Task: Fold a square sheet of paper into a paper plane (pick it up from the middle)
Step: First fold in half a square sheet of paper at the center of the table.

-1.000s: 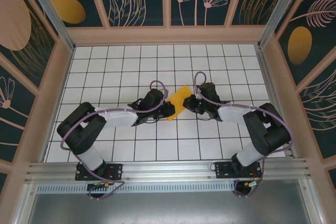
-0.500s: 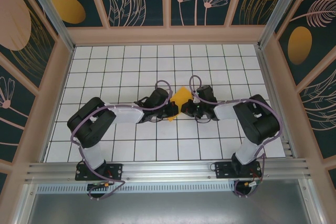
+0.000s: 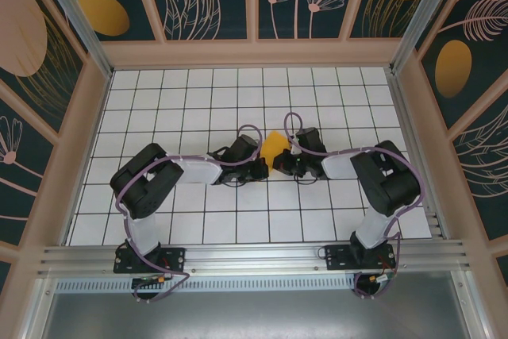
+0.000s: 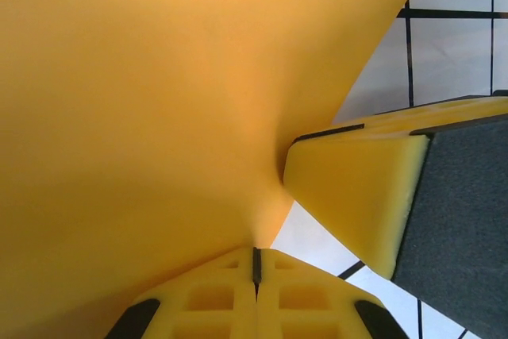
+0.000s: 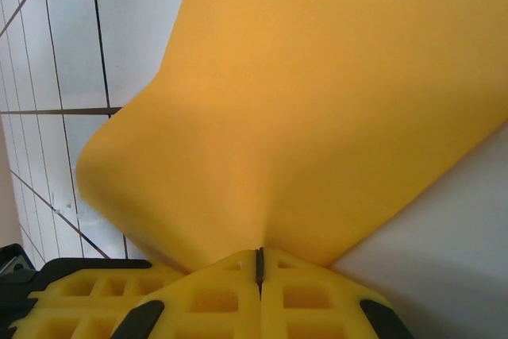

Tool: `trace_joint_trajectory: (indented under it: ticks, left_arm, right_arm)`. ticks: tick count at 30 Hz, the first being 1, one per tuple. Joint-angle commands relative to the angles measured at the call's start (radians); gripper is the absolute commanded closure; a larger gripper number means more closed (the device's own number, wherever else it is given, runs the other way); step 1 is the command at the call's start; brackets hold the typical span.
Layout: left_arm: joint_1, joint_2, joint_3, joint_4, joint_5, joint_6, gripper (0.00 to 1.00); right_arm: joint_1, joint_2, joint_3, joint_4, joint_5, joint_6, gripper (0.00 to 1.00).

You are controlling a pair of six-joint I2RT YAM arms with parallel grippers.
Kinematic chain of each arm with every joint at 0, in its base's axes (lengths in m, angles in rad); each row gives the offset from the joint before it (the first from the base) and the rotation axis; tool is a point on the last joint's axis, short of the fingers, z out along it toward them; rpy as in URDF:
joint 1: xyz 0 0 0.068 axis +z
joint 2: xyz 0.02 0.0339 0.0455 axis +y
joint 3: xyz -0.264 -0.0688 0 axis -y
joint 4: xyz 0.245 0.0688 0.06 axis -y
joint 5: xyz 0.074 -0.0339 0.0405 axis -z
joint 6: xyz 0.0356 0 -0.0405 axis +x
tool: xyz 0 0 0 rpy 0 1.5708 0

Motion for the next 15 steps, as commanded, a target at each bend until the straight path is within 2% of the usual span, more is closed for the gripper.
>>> trace_joint_trajectory:
  ticks: [1, 10, 15]
  left_arm:
    - [-0.006, 0.023, 0.015, -0.101, -0.035, 0.026, 0.94]
    - [-0.007, 0.004, 0.003, -0.098, -0.034, 0.025, 0.94]
    - [-0.007, -0.082, -0.017, -0.036, -0.011, 0.034, 0.91]
  right_arm:
    - [-0.013, 0.019, 0.024, -0.032, 0.031, -0.037, 1.00]
    - [-0.020, -0.086, -0.005, 0.065, -0.038, -0.052, 0.97]
    - [-0.020, -0.056, 0.003, 0.032, -0.008, -0.054, 0.96]
